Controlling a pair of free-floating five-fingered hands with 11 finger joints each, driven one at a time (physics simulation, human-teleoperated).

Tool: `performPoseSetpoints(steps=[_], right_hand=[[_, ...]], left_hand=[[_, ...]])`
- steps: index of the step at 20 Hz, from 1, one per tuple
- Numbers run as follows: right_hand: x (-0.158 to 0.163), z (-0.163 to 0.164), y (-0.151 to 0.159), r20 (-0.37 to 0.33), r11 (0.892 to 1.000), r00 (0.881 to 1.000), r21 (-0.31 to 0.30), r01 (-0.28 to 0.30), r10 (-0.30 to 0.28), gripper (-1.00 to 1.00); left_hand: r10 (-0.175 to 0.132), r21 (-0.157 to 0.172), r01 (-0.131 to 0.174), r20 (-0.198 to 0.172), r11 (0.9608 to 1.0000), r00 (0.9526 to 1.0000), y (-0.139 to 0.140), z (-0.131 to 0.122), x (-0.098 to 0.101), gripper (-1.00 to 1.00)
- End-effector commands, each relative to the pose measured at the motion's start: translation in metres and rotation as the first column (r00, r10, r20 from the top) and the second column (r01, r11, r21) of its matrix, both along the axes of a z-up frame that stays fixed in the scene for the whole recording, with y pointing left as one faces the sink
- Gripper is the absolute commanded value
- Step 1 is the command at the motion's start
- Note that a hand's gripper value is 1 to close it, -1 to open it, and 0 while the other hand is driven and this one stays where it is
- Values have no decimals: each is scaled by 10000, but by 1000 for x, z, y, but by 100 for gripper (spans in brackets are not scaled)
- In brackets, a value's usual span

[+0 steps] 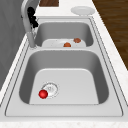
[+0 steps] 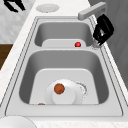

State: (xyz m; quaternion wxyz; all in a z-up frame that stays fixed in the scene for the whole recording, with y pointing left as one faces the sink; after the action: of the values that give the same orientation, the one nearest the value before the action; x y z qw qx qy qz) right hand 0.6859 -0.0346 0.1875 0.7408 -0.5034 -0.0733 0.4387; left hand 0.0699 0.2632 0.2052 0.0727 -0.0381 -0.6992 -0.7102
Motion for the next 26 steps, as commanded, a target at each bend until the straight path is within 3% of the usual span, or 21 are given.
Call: performPoseSetpoints(steps=[1, 9, 11, 15, 16, 22, 26], right_hand=[[4, -5, 30, -172, 9998, 9998, 179, -47, 50, 100], [-1, -6, 32, 469, 9969, 9957, 29, 792, -793, 100], [-3, -2, 22, 733, 9934, 9907, 53, 1149, -1150, 100], [-3, -2, 7, 771, 9920, 9890, 53, 1262, -1262, 100], [-3, -2, 3, 766, 9920, 9890, 23, 1264, -1262, -100], [0, 26, -13, 137, 9911, 9924, 540, 1215, -1224, -100], [-4, 32, -26, 180, 9881, 9928, 1006, 1164, -1188, -100]], left_hand=[[0, 0, 0, 0, 10000, 10000, 0, 0, 0, 0], [0, 0, 0, 0, 10000, 10000, 0, 0, 0, 0], [0, 0, 0, 0, 10000, 10000, 0, 0, 0, 0], [0, 0, 0, 0, 10000, 10000, 0, 0, 0, 0], [0, 0, 0, 0, 10000, 10000, 0, 0, 0, 0], [0, 0, 0, 0, 10000, 10000, 0, 0, 0, 0], [0, 0, 0, 0, 10000, 10000, 0, 0, 0, 0]])
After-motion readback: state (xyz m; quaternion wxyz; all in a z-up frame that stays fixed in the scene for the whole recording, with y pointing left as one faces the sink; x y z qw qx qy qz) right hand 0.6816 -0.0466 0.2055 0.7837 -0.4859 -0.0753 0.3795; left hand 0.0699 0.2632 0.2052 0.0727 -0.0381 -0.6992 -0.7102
